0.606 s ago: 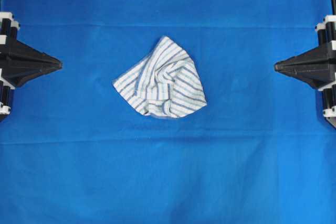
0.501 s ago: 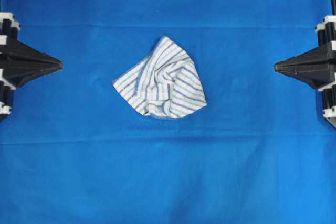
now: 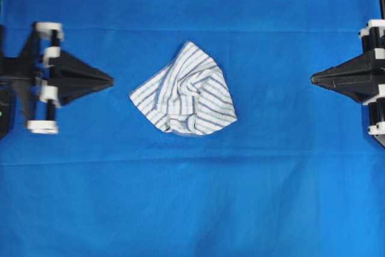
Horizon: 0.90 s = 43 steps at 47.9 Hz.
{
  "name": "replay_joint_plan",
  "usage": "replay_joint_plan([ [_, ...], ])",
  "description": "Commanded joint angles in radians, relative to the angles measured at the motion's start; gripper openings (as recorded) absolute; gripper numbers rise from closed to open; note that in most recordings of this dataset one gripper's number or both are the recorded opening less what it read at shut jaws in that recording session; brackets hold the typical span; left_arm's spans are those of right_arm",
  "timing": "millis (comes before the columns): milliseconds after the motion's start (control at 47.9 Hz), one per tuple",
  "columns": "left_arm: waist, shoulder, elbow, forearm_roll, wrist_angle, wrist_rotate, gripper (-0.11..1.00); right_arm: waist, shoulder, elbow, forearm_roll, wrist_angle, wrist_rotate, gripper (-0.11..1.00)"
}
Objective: Hand over the towel.
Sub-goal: 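Move the left gripper open toward the white blue-striped towel, then close the left gripper on the towel's left edge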
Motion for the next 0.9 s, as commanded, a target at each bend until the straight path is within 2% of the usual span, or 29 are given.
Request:
replay_joint_plan([
  [0,0.009,0.057,-0.058,-0.003,-0.011,0.0,0.21,0.0,0.008,-0.025,0.002,-0.003,0.002,0.0],
  [167,0.014,0.213,-0.147,-0.003,0.051,-0.008,0.74,0.0,0.015,-0.023,0.003,-0.003,0.002,0.0],
  [230,0.014,0.272,-0.19,-0.003,0.115,-0.015,0.87,0.0,0.021,-0.023,0.002,-0.003,0.002,0.0],
  [272,0.014,0.31,-0.219,-0.003,0.163,-0.017,0.92,0.0,0.021,-0.023,0.003,-0.003,0.002,0.0],
  [418,0.006,0.466,-0.331,-0.003,0.296,-0.018,0.94,0.0,0.028,-0.023,0.002,-0.003,0.002,0.0],
  [627,-0.005,0.647,-0.463,-0.003,0.414,-0.005,0.94,0.0,0.029,-0.023,0.003,0.012,0.002,0.0],
  [877,0.009,0.773,-0.52,-0.003,0.456,0.0,0.94,0.0,0.032,-0.02,0.003,0.028,0.002,0.0],
])
